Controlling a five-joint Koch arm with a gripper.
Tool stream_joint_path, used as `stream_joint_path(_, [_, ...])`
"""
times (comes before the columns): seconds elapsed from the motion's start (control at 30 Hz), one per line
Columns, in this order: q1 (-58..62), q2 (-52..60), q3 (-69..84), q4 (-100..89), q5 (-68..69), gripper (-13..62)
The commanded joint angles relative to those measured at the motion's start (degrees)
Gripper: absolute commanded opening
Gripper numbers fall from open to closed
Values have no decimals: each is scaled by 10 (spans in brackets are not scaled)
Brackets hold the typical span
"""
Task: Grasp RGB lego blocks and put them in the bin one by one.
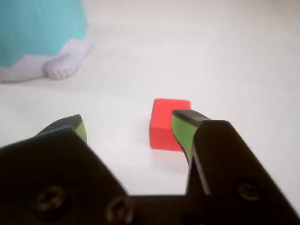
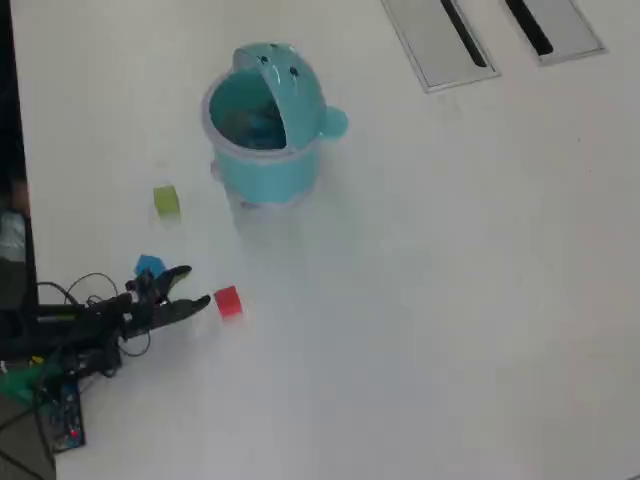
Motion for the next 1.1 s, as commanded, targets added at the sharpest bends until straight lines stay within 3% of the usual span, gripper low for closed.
stream_joint_path(0.0, [-1, 33, -11, 26, -33, 330])
stream_joint_path(0.7, [36, -6, -140, 109, -87, 330])
stream_joint_path(1.07, [81, -114, -213, 100, -108, 329])
